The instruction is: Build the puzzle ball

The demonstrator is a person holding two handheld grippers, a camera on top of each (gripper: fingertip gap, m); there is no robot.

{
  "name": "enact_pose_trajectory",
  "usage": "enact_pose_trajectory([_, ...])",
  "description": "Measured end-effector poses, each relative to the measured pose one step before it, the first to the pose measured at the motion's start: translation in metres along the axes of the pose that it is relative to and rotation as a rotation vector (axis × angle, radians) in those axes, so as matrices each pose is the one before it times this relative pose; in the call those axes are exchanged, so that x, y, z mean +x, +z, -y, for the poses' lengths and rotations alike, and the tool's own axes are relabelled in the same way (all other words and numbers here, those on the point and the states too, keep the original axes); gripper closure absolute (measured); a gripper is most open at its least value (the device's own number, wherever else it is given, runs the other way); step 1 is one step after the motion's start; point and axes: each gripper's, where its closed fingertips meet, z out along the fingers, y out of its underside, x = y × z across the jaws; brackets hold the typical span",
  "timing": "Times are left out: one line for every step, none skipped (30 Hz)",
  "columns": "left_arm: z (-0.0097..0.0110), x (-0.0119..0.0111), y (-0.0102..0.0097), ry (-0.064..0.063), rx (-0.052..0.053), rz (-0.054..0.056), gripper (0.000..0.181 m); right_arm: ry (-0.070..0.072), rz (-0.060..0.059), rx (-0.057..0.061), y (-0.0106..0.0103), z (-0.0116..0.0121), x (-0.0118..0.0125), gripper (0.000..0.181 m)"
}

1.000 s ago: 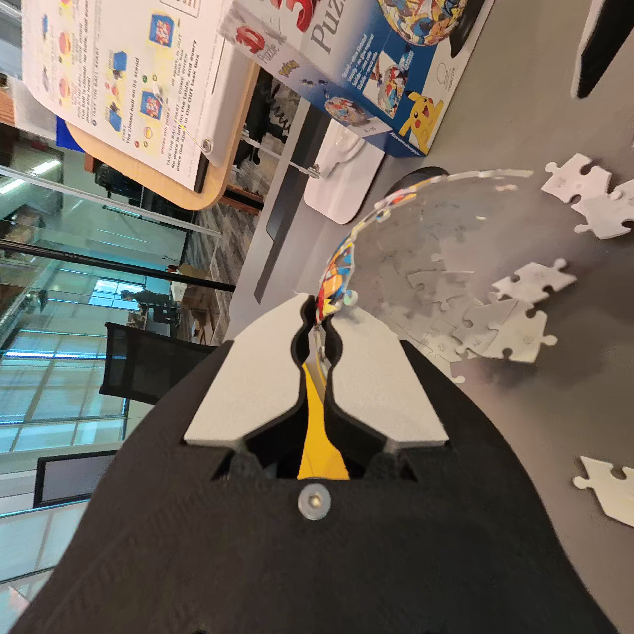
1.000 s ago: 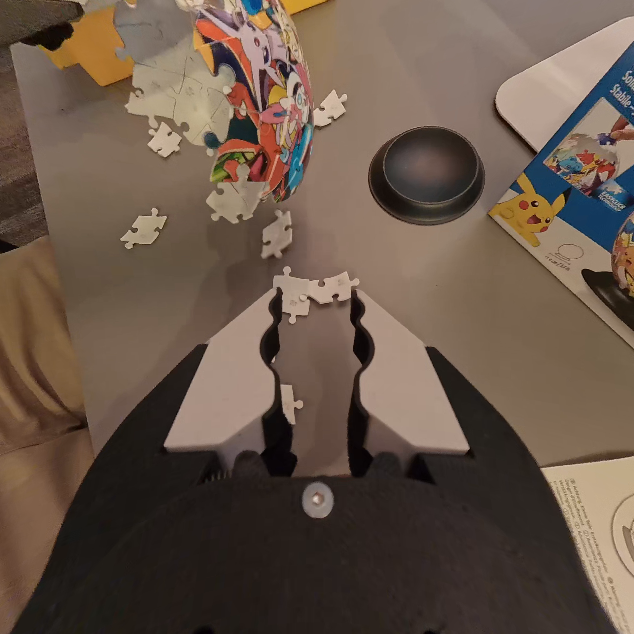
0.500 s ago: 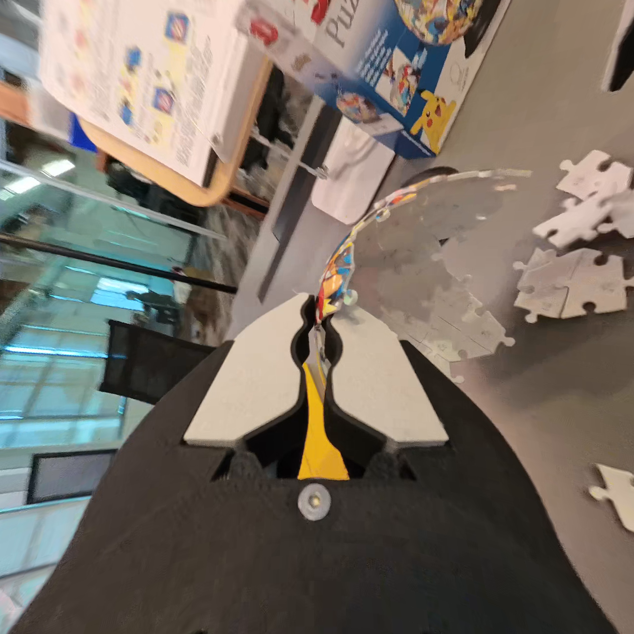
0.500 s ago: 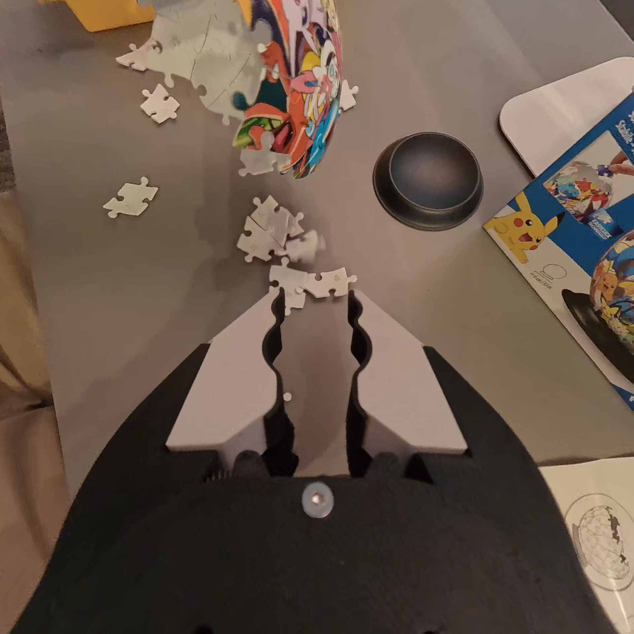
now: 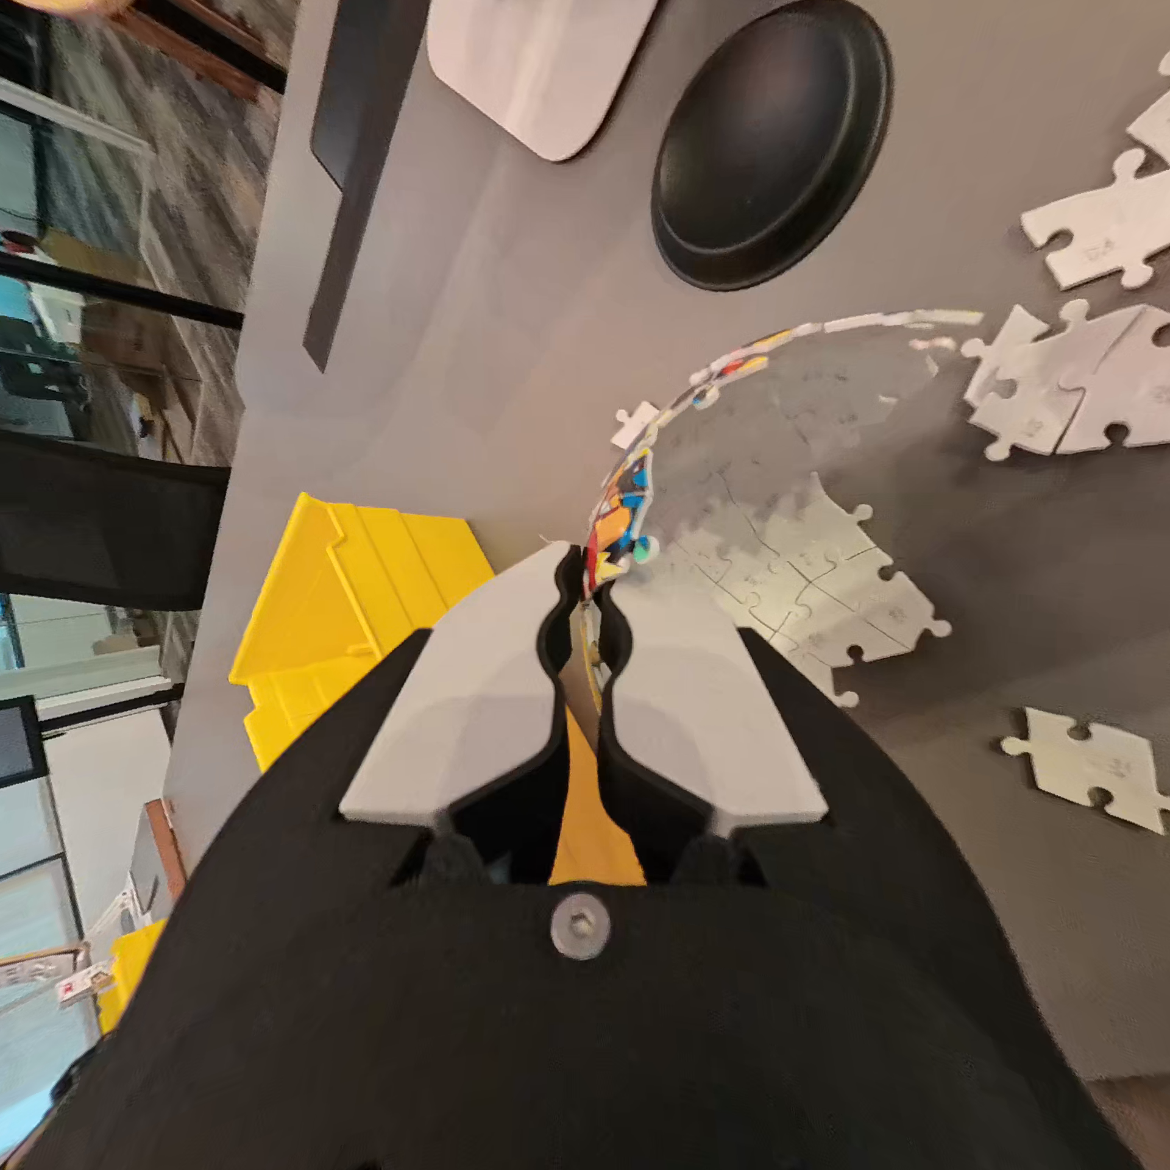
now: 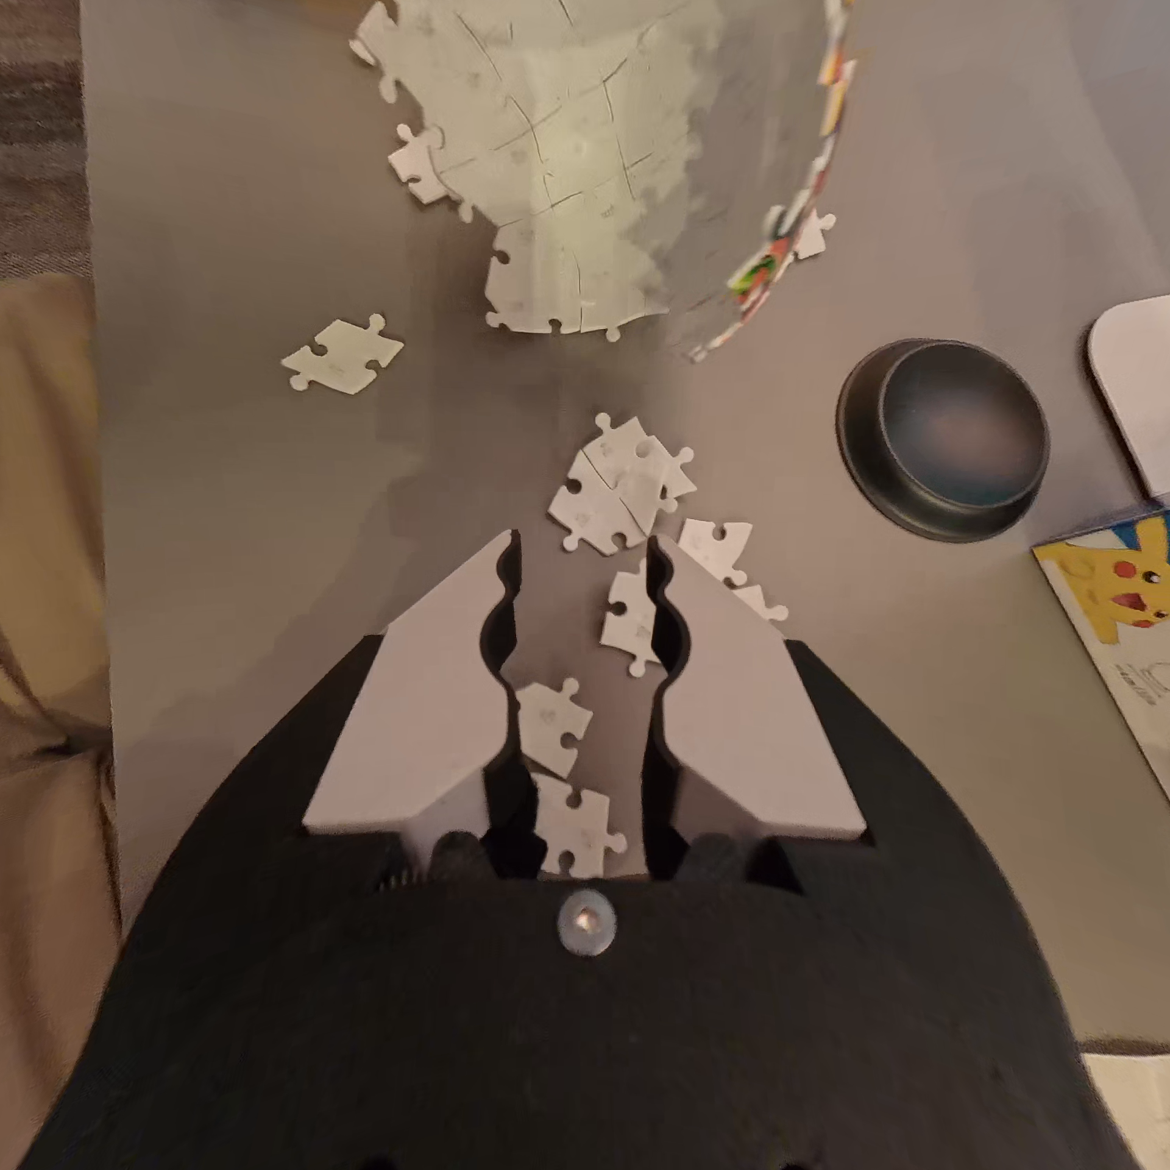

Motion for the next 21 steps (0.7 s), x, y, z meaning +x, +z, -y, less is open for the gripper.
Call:
enact_pose_trajectory([-0.00058, 0.00168, 0.00117, -0.0021, -0.0126, -0.0213, 0.178, 0.0055, -0.0057, -0.0185, 0.00518, -0.00031, -0.00210, 0.140])
enact_pose_trajectory([-0.00049, 0.00028, 0.00151, -0.0004, -0.0101, -0.0092, 0.178, -0.0001, -0.0164, -0.0153, 0.00478, -0.00003, -0.00059, 0.138])
enact_pose_trajectory([-0.00113, -0.00017, 0.00187, 0.0020, -0.0120, -0.0047, 0.178, 0.0011, -0.0258, -0.0086, 0.00361, 0.00111, 0.00123, 0.137])
enact_pose_trajectory([0.00015, -0.00050, 0.00116, 0.0020, -0.0010, -0.0027, 0.178, 0.0068, -0.0177, -0.0032, 0.00290, 0.00165, 0.00094, 0.135])
enact_pose_trajectory([0.00139, -0.00127, 0.00028, -0.0092, 0.0092, 0.0011, 0.178, 0.0102, -0.0072, -0.0042, 0.00261, 0.00152, 0.00019, 0.134])
enact_pose_trajectory([-0.00005, -0.00085, 0.00061, -0.0056, 0.0014, -0.0013, 0.178, 0.0105, -0.0107, -0.0024, 0.00259, 0.00161, 0.00143, 0.133])
enact_pose_trajectory([-0.00088, 0.00030, 0.00123, 0.0031, -0.0051, -0.0059, 0.178, 0.0123, -0.0100, 0.0013, 0.00301, 0.00199, 0.00194, 0.132])
enact_pose_trajectory([-0.00075, -0.00009, 0.00105, -0.0012, -0.0033, -0.0020, 0.178, 0.0136, -0.0003, -0.0025, 0.00381, 0.00150, 0.00092, 0.131])
enact_pose_trajectory([-0.00008, -0.00005, 0.00050, -0.0050, 0.0007, -0.0018, 0.178, 0.0126, -0.0080, -0.0080, 0.00421, 0.00086, 0.00226, 0.128])
enact_pose_trajectory([-0.00041, -0.00014, 0.00055, -0.0034, -0.0013, -0.0030, 0.178, 0.0079, -0.0117, -0.0062, 0.00368, 0.00066, 0.00259, 0.126])
enact_pose_trajectory([-0.00060, -0.00026, 0.00071, -0.0049, -0.0016, -0.0051, 0.178, 0.0054, -0.0011, -0.0128, 0.00342, -0.00052, 0.00087, 0.126])
enact_pose_trajectory([-0.00044, -0.00033, 0.00053, -0.0089, 0.0020, -0.0059, 0.178, 0.0053, 0.0020, -0.0110, 0.00272, -0.00071, 0.00042, 0.126])
enact_pose_trajectory([-0.00092, -0.00026, 0.00081, -0.0055, 0.0008, -0.0028, 0.178, 0.0140, 0.0039, 0.0037, 0.00111, 0.00114, 0.00061, 0.130])
enact_pose_trajectory([-0.00162, -0.00043, 0.00108, -0.0035, -0.0035, 0.0001, 0.178, 0.0097, 0.0167, 0.0000, 0.00085, 0.00047, -0.00140, 0.140])
enact_pose_trajectory([-0.00120, -0.00051, 0.00123, -0.0026, -0.0024, 0.0007, 0.178, 0.0039, 0.0080, -0.0007, 0.00042, 0.00021, -0.00064, 0.147])
enact_pose_trajectory([-0.00083, -0.00019, 0.00099, -0.0035, -0.0001, -0.0009, 0.178, 0.0002, -0.0009, -0.0006, 0.00009, 0.00008, 0.00010, 0.147])
enact_pose_trajectory([-0.00044, 0.00003, 0.00091, -0.0040, 0.0009, -0.0023, 0.178, -0.0021, 0.0020, 0.0011, -0.00012, -0.00022, -0.00031, 0.147])
enact_pose_trajectory([-0.00052, -0.00003, 0.00069, -0.0017, 0.0001, -0.0028, 0.178, -0.0036, 0.0120, -0.0006, -0.00063, -0.00063, -0.00137, 0.147])
enact_pose_trajectory([-0.00027, 0.00066, 0.00038, -0.0005, 0.0005, -0.0058, 0.178, -0.0056, 0.0175, -0.0026, -0.00124, -0.00105, -0.00167, 0.147])
enact_pose_trajectory([0.00020, 0.00089, -0.00006, -0.0016, 0.0026, -0.0069, 0.178, -0.0108, 0.0135, -0.0003, -0.00143, -0.00098, -0.00114, 0.147])
enact_pose_trajectory([0.00082, 0.00110, -0.00044, -0.0020, 0.0052, -0.0064, 0.178, -0.0111, 0.0083, 0.0049, -0.00143, -0.00033, -0.00082, 0.148])
